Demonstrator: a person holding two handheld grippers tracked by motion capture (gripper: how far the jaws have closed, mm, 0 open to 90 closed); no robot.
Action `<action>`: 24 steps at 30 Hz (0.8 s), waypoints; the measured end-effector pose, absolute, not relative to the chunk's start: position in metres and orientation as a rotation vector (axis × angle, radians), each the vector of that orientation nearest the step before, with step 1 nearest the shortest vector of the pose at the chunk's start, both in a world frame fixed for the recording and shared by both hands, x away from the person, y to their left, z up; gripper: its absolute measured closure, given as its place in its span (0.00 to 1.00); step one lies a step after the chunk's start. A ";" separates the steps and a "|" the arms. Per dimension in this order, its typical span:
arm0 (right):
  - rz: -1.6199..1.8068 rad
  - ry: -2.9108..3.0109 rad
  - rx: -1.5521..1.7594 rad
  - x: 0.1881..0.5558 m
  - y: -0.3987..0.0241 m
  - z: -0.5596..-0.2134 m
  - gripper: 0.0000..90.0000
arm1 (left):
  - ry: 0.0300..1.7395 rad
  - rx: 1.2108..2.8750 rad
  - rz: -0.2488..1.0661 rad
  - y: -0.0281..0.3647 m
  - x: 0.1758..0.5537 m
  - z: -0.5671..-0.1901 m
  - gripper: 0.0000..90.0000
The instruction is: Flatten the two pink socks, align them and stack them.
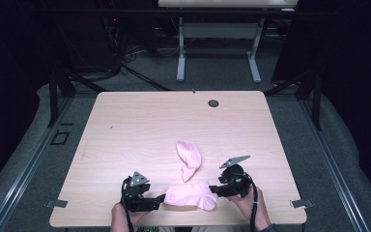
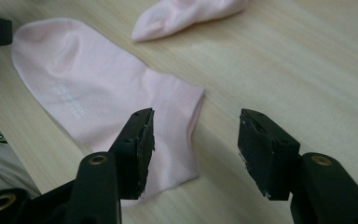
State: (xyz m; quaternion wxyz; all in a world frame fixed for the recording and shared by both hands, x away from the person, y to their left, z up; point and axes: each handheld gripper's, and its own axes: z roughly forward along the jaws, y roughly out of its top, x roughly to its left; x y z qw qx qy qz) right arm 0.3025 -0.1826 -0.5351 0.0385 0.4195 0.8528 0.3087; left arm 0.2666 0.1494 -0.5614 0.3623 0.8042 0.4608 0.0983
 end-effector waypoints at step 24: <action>0.881 2.679 1.334 0.405 -0.142 -0.532 0.32 | 1.333 2.106 0.501 0.196 0.296 -0.586 0.00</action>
